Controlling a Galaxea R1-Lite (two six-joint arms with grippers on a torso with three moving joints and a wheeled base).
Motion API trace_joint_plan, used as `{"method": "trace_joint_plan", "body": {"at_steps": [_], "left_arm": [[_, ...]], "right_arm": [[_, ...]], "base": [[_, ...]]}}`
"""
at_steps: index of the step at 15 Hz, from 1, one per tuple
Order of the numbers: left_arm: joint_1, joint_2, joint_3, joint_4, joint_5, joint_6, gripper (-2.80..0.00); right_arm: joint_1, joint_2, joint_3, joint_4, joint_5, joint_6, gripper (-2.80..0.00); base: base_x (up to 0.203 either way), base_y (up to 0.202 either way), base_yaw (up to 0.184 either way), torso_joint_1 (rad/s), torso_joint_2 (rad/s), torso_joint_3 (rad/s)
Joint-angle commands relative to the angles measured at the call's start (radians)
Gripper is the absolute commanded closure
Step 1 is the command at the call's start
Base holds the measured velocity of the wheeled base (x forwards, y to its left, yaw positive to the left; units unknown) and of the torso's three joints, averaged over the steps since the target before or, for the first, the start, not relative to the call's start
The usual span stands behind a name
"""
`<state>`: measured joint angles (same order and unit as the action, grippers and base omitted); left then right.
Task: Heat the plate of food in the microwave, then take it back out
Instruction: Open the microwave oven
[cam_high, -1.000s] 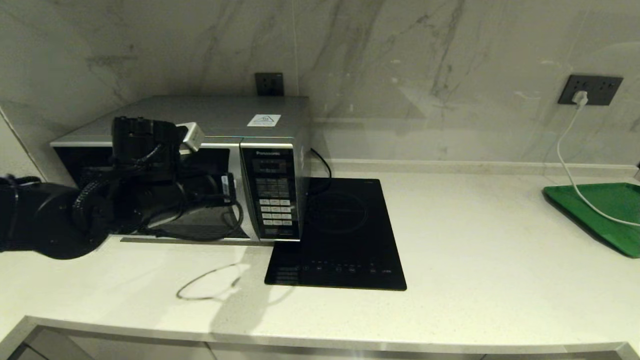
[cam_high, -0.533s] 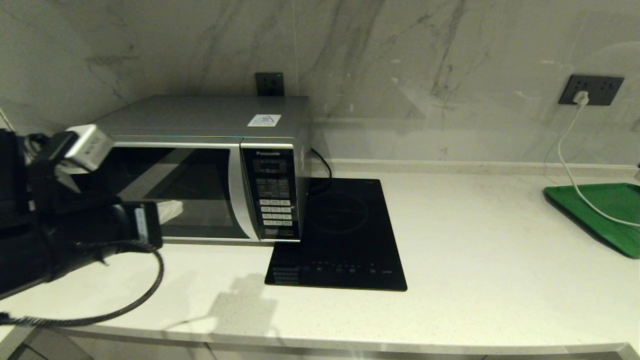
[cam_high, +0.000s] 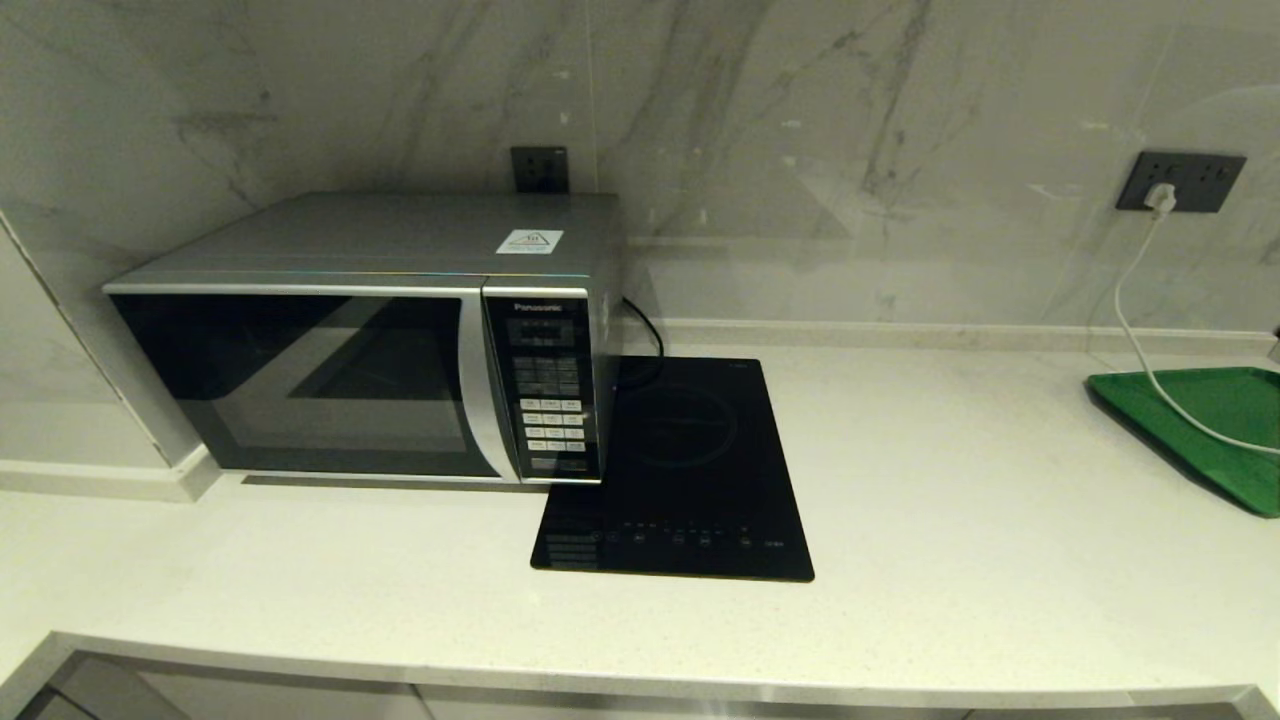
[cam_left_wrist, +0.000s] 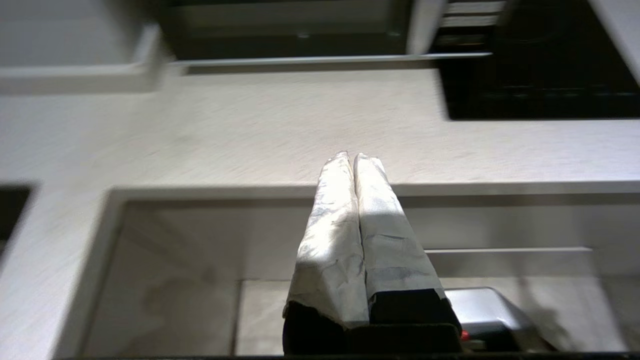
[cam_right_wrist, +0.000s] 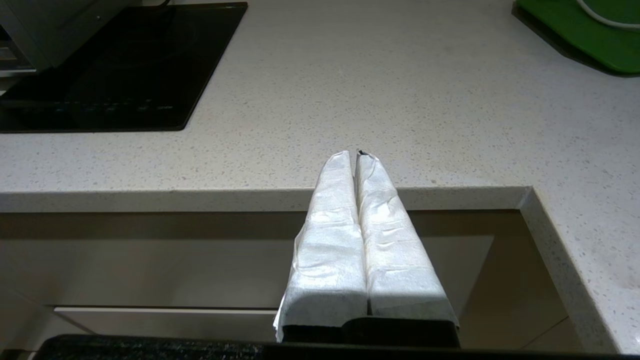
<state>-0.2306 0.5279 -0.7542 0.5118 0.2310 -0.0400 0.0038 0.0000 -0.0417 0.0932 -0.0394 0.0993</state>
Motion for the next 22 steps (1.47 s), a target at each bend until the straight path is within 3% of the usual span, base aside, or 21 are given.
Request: {"method": "trace_joint_plan", "body": {"at_steps": [1,5,7,9,11,13,15,16,18,22], "left_arm": [[0.133,-0.197,-0.014,0.114,0.008,0.041,0.00],[0.213,-0.384,0.066,0.188,-0.033,0.104,0.00],[0.221,-0.504,0.148,0.192,-0.096,0.150,0.00],[0.225,-0.531,0.252,0.157,-0.154,0.134,0.00],[0.226,-0.529,0.383,0.009,-0.182,0.113,0.00],[0.226,-0.528,0.556,-0.218,-0.189,0.113,0.00],[0.227,-0.528,0.710,-0.515,-0.195,0.121,0.00],[0.228,-0.528,0.727,-0.568,-0.198,0.127,0.00],[0.229,-0.528,0.748,-0.506,-0.258,0.129,0.00],[0.229,-0.528,0.746,-0.503,-0.239,0.089,0.00]], "right_arm": [[0.001,0.002,0.000,0.000,-0.001,0.000,0.00],[0.001,0.002,0.000,0.000,-0.001,0.000,0.00],[0.001,0.002,0.000,0.000,-0.001,0.000,0.00],[0.001,0.002,0.000,0.000,-0.001,0.000,0.00],[0.001,0.002,0.000,0.000,-0.001,0.000,0.00],[0.001,0.002,0.000,-0.001,-0.001,0.000,0.00],[0.001,0.002,0.000,-0.001,-0.001,0.000,0.00],[0.001,0.002,0.000,0.000,-0.001,0.000,0.00],[0.001,0.002,0.000,0.000,-0.001,0.000,0.00],[0.001,0.002,0.000,-0.001,-0.001,0.000,0.00]], "base": [[0.000,0.000,0.000,0.000,0.00,0.000],[0.000,0.000,0.000,0.000,0.00,0.000],[0.000,0.000,0.000,0.000,0.00,0.000],[0.000,0.000,0.000,0.000,0.00,0.000],[0.000,0.000,0.000,0.000,0.00,0.000],[0.000,0.000,0.000,0.000,0.00,0.000],[0.000,0.000,0.000,0.000,0.00,0.000],[0.000,0.000,0.000,0.000,0.00,0.000],[0.000,0.000,0.000,0.000,0.00,0.000],[0.000,0.000,0.000,0.000,0.00,0.000]]}}
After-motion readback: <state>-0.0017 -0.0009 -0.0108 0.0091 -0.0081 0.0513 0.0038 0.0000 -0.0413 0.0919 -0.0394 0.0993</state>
